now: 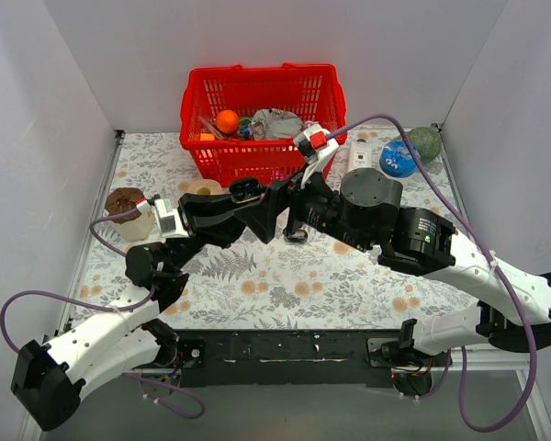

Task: Insert the wireless bluetooth earbuds into the charging case
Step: Adjust the earbud with the charging case.

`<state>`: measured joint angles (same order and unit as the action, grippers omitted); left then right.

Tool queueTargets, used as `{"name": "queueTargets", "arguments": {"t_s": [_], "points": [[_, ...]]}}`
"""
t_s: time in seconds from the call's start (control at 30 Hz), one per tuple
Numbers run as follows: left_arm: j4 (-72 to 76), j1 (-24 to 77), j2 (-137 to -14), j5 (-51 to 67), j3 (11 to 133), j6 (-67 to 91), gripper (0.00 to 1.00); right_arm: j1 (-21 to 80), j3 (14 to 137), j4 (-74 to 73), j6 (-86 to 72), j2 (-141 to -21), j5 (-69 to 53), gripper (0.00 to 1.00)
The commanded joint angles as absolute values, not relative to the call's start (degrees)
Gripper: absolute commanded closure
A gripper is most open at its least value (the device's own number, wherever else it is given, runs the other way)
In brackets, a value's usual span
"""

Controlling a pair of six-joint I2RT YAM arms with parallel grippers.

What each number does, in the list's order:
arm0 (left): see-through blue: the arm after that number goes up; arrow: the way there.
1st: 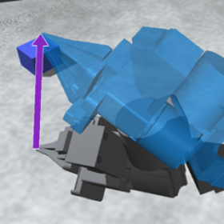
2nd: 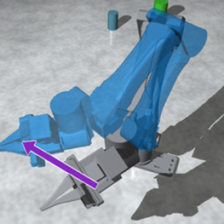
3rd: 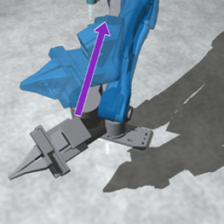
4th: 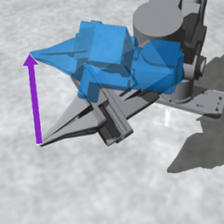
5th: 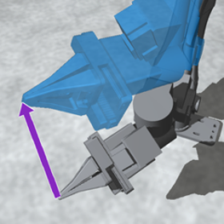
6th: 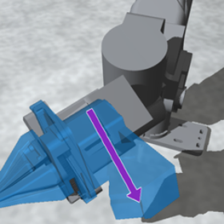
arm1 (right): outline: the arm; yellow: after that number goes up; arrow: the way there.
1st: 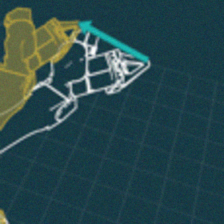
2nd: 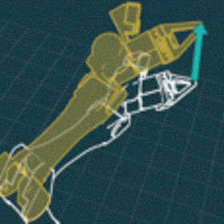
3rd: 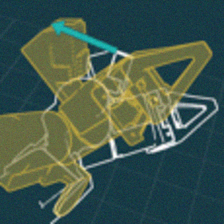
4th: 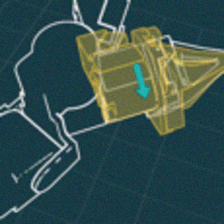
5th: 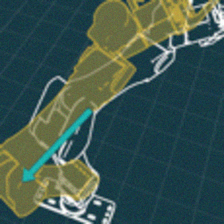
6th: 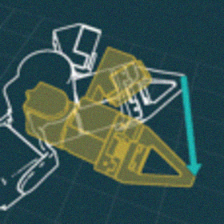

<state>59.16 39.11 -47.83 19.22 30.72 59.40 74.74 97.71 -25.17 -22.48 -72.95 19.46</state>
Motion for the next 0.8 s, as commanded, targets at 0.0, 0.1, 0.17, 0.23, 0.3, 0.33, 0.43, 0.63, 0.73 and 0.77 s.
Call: {"name": "queueTargets", "arguments": {"t_s": [0.0,0.1,0.17,0.23,0.3,0.33,0.43,0.63,0.73,0.77], "points": [[57.57,39.02,-48.78,18.99,32.08,58.71,1.0,75.32,99.58,-21.01,-23.2,-72.86,15.73,0.12],[56.52,39.02,-49.48,18.9,32.61,58.1,1.0,75.5,99.49,-20.48,-23.38,-72.95,15.29,0.13],[56.69,39.02,-49.92,18.81,32.52,58.01,1.0,75.76,99.67,-20.39,-23.47,-73.12,15.03,0.13],[56.86,39.02,-50.27,18.81,32.43,57.92,1.0,76.02,100.28,-20.39,-23.47,-73.65,14.94,0.13],[57.22,39.02,-50.71,18.81,32.43,58.01,1.0,76.11,100.98,-20.56,-23.38,-74.09,14.59,0.13],[57.39,39.02,-50.89,18.9,32.52,58.01,1.0,76.29,101.07,-20.65,-23.38,-74.44,14.42,0.13],[58.01,39.02,-51.15,18.9,32.43,58.27,1.0,76.29,101.69,-20.83,-23.38,-74.97,14.33,0.13],[58.45,39.02,-51.15,18.9,32.52,58.54,1.0,76.29,102.39,-21.18,-22.94,-75.24,14.68,0.13],[58.27,39.02,-50.45,18.9,31.91,58.54,1.0,76.29,102.66,-20.92,-21.36,-73.31,17.03,0.12],[58.53,39.02,-50.19,18.9,31.73,58.54,1.0,76.29,102.66,-21.09,-20.66,-72.43,18.27,0.12]]}}
